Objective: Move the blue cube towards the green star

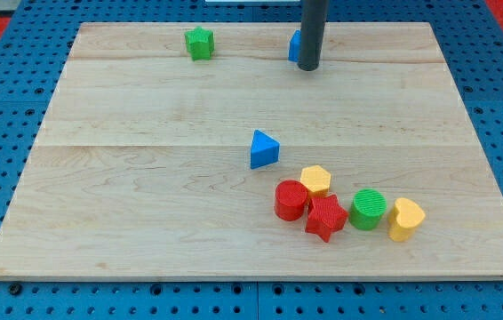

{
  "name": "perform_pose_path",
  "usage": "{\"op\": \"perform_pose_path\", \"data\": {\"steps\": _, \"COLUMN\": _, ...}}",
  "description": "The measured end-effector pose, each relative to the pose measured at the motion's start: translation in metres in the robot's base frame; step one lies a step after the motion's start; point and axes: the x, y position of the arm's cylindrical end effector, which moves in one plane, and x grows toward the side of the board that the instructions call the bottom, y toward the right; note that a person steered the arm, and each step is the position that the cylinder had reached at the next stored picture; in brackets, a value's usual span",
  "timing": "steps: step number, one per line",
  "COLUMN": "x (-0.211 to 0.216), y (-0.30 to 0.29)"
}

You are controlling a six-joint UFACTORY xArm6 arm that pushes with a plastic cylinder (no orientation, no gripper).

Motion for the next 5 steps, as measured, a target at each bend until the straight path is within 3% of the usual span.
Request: {"op": "perform_pose_path", "data": {"steps": 5, "x": -0.037, "y": 0.032}}
